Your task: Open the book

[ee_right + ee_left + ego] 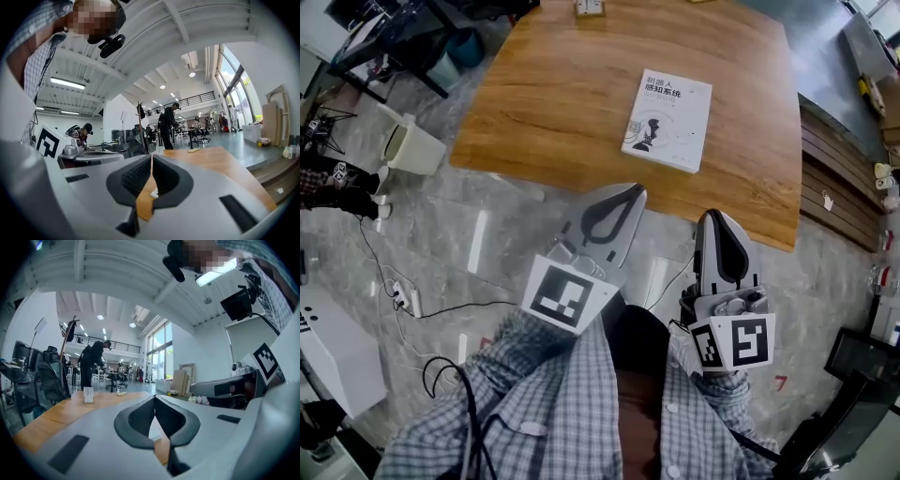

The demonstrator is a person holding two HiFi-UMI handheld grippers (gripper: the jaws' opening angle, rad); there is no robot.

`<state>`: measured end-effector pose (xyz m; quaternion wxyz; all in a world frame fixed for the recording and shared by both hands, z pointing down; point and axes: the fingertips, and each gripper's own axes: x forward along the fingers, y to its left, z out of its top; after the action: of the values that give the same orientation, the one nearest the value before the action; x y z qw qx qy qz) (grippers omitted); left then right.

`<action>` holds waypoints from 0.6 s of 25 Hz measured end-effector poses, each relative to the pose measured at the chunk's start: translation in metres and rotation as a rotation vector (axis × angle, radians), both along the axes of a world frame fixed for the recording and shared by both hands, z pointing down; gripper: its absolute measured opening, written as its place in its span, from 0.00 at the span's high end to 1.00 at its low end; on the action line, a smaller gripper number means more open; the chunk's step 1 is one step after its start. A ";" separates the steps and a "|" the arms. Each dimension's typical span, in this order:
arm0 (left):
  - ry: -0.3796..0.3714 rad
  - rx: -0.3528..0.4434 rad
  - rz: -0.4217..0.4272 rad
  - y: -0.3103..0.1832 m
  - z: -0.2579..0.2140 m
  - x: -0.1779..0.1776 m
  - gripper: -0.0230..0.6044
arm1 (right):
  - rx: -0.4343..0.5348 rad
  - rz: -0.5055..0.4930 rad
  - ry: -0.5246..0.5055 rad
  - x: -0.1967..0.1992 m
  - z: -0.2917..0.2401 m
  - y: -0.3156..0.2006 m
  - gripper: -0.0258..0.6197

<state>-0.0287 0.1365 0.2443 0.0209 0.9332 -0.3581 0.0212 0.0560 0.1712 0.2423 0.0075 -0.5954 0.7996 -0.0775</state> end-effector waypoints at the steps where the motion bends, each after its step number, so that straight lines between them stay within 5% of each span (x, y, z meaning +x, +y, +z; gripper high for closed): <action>1: -0.001 -0.006 -0.001 -0.012 0.001 0.000 0.95 | -0.004 0.002 -0.005 0.000 0.000 -0.011 0.92; 15: -0.047 -0.065 0.052 -0.136 0.032 -0.003 0.95 | -0.061 0.082 -0.024 0.010 0.026 -0.132 0.92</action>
<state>-0.0318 0.0003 0.2759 0.0421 0.9404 -0.3330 0.0555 0.0659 0.0389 0.2680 0.0023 -0.6267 0.7716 -0.1087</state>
